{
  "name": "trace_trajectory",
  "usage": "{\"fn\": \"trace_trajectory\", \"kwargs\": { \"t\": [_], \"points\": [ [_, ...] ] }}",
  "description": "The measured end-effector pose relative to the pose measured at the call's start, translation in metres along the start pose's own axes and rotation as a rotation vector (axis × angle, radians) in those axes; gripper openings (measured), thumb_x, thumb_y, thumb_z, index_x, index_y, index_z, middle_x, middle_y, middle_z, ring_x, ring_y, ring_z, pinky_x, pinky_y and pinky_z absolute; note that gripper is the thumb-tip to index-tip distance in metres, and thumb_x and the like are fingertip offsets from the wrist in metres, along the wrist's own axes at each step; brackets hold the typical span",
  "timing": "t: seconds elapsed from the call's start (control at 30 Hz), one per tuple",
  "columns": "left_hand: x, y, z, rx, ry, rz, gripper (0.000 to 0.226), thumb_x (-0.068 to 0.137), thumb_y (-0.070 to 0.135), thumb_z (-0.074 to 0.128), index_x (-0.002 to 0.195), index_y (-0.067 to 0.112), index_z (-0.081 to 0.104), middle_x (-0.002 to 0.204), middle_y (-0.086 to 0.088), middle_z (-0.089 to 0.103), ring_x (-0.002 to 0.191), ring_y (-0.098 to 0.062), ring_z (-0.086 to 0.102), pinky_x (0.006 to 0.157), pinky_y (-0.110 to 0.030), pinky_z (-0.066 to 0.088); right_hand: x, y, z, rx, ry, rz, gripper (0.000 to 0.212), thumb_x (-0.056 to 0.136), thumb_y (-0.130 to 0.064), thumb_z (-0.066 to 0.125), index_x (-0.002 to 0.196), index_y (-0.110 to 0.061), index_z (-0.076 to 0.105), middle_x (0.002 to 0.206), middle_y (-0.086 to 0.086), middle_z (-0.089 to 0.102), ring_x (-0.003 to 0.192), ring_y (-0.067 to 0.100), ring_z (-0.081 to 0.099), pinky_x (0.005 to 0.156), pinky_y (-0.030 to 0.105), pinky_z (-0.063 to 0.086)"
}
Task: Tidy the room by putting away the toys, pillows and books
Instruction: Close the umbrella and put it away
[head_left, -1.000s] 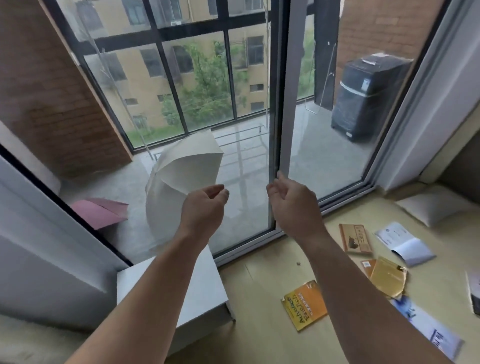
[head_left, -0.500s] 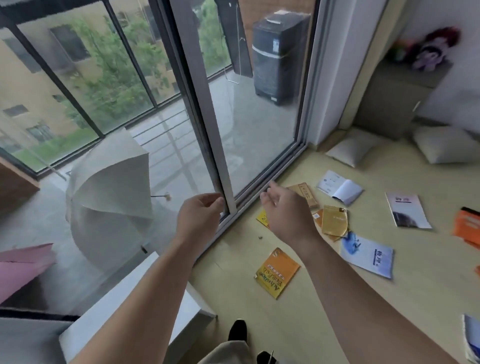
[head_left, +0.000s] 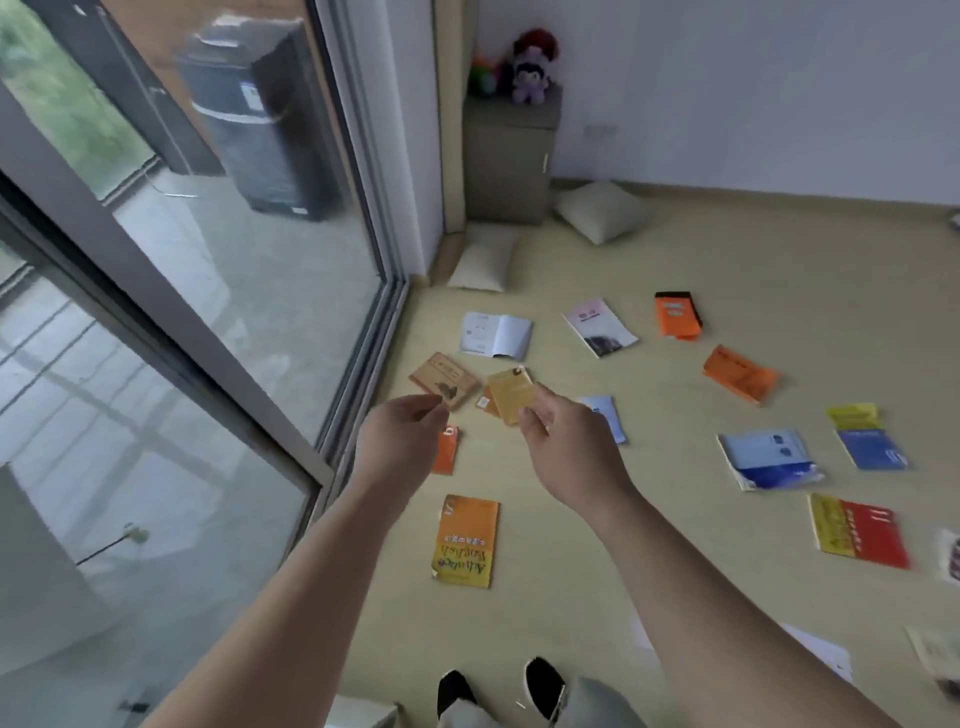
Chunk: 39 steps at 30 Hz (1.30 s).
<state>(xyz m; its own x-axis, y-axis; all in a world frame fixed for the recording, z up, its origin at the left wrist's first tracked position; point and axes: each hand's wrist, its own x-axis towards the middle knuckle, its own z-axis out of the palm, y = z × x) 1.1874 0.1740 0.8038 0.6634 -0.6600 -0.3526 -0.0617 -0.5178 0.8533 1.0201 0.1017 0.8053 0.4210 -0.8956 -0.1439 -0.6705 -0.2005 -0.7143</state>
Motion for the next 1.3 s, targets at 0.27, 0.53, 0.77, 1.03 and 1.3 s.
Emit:
{"fn": "trace_trajectory", "kwargs": {
  "t": [0.27, 0.53, 0.77, 1.03, 1.3],
  "points": [
    [0.007, 0.036, 0.079, 0.056, -0.282, 0.094, 0.017, 0.092, 0.021, 0.067, 0.091, 0.033, 0.078, 0.084, 0.0, 0.077, 0.092, -0.032, 0.073, 0.091, -0.054, 0.058, -0.02, 0.051, -0.051, -0.017, 0.201, 0.201, 0.044, 0.106, -0.033, 0.048, 0.141, -0.009, 0.055, 0.117, 0.005, 0.071, 0.11, 0.027, 0.063, 0.08, 0.025, 0.043],
    [0.011, 0.073, 0.174, 0.066, -0.458, 0.133, 0.033, 0.074, 0.037, 0.063, 0.101, 0.028, 0.079, 0.084, 0.012, 0.076, 0.092, -0.018, 0.073, 0.094, -0.048, 0.058, -0.015, 0.116, -0.109, 0.009, 0.331, 0.319, 0.05, 0.107, -0.035, 0.046, 0.153, -0.015, 0.044, 0.145, 0.001, 0.059, 0.133, 0.018, 0.055, 0.092, 0.019, 0.038],
    [0.036, 0.119, 0.27, 0.073, -0.441, 0.132, 0.013, 0.077, 0.031, 0.064, 0.085, 0.038, 0.073, 0.087, 0.005, 0.078, 0.094, -0.019, 0.073, 0.098, -0.048, 0.056, 0.046, 0.181, -0.173, 0.064, 0.341, 0.329, 0.047, 0.107, -0.032, 0.046, 0.149, -0.011, 0.048, 0.131, 0.008, 0.067, 0.124, 0.025, 0.061, 0.096, 0.035, 0.049],
    [0.076, 0.185, 0.364, 0.082, -0.342, 0.08, 0.02, 0.093, 0.015, 0.065, 0.108, 0.019, 0.077, 0.089, -0.001, 0.078, 0.094, -0.023, 0.075, 0.095, -0.048, 0.058, 0.137, 0.237, -0.263, 0.032, 0.259, 0.255, 0.048, 0.107, -0.032, 0.047, 0.151, -0.011, 0.046, 0.131, 0.007, 0.068, 0.125, 0.023, 0.06, 0.093, 0.028, 0.047],
    [0.101, 0.2, 0.503, 0.301, -0.623, 0.141, 0.016, 0.092, 0.015, 0.063, 0.096, 0.026, 0.074, 0.087, 0.002, 0.077, 0.093, -0.026, 0.073, 0.093, -0.04, 0.058, 0.168, 0.34, -0.298, 0.106, 0.349, 0.476, 0.046, 0.106, -0.029, 0.049, 0.146, -0.006, 0.05, 0.139, 0.01, 0.063, 0.131, 0.025, 0.057, 0.104, 0.034, 0.046]
  ]
}}
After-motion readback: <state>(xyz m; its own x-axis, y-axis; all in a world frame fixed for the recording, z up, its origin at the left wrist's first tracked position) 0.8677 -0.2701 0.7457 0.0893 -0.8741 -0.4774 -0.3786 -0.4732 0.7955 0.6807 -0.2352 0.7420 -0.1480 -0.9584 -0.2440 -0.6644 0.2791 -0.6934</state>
